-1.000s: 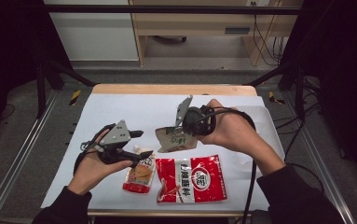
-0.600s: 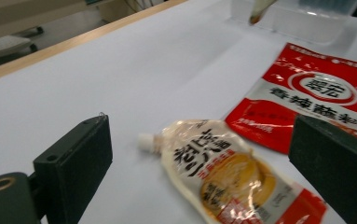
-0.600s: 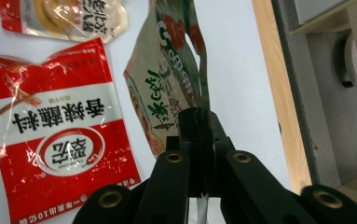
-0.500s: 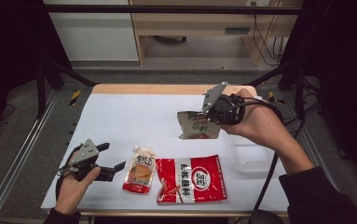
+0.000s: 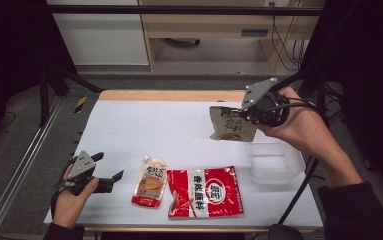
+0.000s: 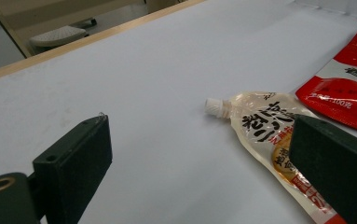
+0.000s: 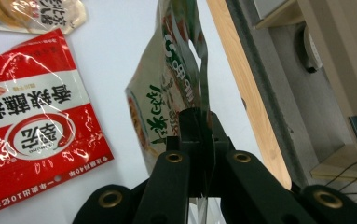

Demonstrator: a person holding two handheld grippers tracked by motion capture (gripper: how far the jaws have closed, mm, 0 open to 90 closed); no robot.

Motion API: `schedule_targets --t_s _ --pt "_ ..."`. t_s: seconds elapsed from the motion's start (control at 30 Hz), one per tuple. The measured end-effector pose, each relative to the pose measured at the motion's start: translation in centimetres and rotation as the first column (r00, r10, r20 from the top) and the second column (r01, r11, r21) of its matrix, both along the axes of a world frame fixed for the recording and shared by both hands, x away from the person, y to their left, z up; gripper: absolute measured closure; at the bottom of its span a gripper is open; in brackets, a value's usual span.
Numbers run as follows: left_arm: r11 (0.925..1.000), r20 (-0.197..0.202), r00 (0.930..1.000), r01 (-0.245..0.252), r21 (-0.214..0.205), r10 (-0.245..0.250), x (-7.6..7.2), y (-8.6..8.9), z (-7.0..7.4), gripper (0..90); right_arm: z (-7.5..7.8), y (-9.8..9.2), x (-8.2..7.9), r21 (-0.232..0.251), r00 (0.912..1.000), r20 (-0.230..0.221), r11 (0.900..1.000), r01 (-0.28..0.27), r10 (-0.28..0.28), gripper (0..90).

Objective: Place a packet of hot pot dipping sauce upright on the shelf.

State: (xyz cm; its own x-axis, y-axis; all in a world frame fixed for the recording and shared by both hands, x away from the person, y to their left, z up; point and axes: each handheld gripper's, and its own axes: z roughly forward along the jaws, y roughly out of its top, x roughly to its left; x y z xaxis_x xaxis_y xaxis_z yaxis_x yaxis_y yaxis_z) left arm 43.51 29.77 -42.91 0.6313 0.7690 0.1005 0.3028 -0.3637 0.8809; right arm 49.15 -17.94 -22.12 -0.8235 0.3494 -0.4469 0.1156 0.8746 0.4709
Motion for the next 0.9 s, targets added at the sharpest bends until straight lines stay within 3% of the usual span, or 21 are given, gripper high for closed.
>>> schedule_targets --t_s 0.43,0.9 --pt "0.9979 0.021 0.9977 -0.063 -0.016 0.064 0.1 1.2 0.0 5.9 0.4 -3.8 0.0 0.001 0.9969 0.029 0.9973 0.073 -0.073 90.0" --pt "0.9980 0.017 0.9979 -0.062 -0.007 0.062 0.2 1.0 -0.1 6.0 -0.2 -8.1 1.7 0.028 0.9887 0.038 0.9892 0.144 -0.145 90.0"
